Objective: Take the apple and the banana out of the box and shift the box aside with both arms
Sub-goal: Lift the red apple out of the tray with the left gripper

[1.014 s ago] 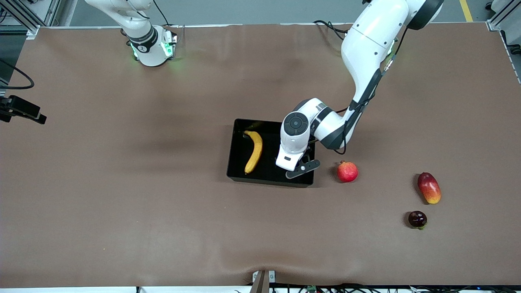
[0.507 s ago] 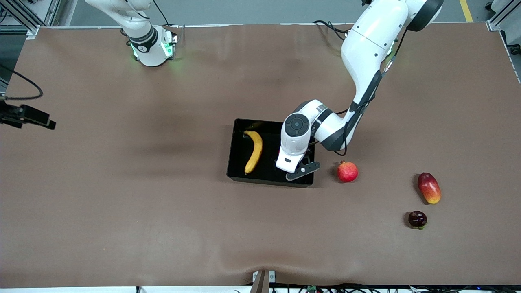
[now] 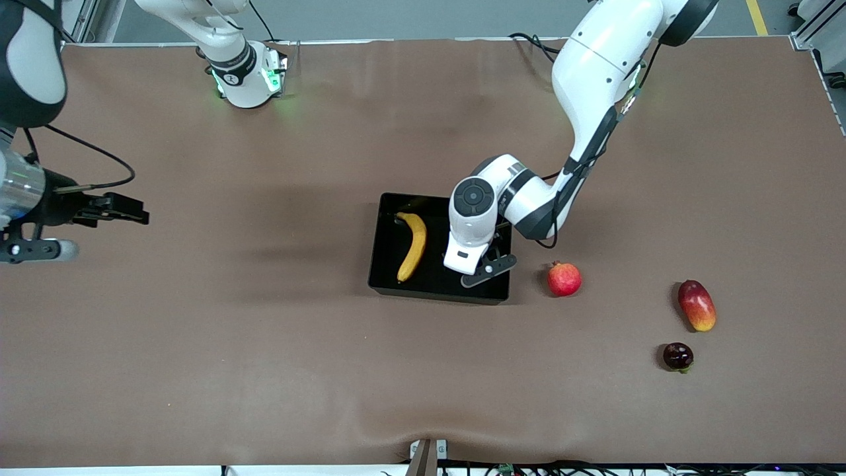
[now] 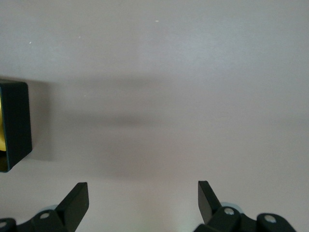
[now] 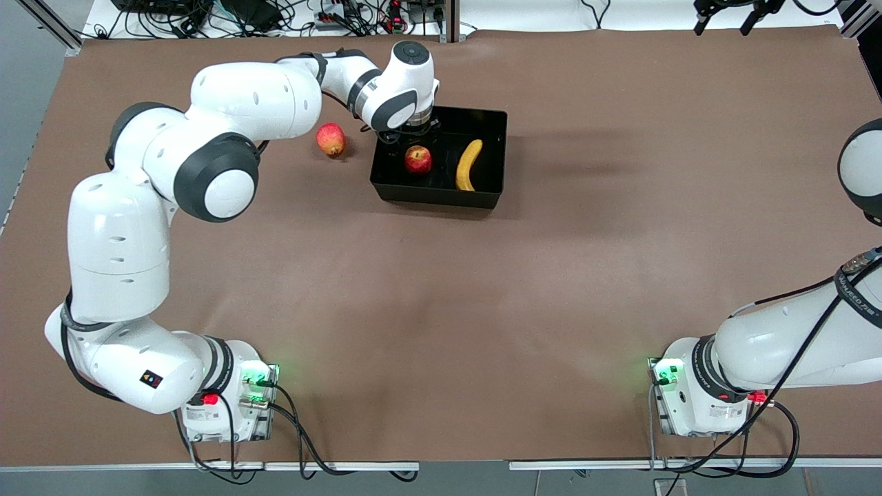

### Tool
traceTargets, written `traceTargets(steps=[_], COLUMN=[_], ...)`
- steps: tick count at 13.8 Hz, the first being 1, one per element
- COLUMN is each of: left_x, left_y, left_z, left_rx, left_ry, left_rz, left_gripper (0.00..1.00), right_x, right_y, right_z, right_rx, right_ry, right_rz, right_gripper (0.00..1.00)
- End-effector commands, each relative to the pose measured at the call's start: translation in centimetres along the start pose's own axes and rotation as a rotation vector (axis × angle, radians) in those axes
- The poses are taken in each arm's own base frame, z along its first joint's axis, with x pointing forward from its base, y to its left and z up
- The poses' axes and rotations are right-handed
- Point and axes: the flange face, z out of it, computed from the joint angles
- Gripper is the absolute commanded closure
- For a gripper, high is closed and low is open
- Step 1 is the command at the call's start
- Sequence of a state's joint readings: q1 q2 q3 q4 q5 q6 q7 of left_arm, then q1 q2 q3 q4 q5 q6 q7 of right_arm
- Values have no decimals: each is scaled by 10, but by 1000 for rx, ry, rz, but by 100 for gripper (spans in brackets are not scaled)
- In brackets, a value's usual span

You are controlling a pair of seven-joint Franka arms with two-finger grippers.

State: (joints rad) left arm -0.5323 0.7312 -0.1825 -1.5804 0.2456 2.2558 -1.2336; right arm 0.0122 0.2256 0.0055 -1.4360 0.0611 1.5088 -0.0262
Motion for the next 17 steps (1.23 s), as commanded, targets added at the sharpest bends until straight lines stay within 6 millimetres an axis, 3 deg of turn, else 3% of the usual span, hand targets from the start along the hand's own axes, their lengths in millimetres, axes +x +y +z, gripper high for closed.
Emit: traceTargets(steps=[1, 10, 14, 15, 17], left_x=[-7, -20, -21, -21, -18], left_y=[-5, -12, -15, -14, -14], left_z=[-6, 6, 8, 7, 6], left_rx=[41, 120, 140, 139, 135], left_ry=[13, -14, -21, -21, -18], left_rz=[-1, 12, 15, 20, 23], left_gripper=[0, 0, 0, 18, 69], right_x=[23, 26, 24, 24, 24], right_y=[-3, 5, -4, -5, -8], right_z=[45, 49, 52, 53, 53], right_rx=[-1, 7, 5, 3, 1], right_ry=[-84, -91, -105, -109, -111], right_rz=[-5, 15, 43, 76, 98], right_gripper=[0, 0, 0, 0, 0])
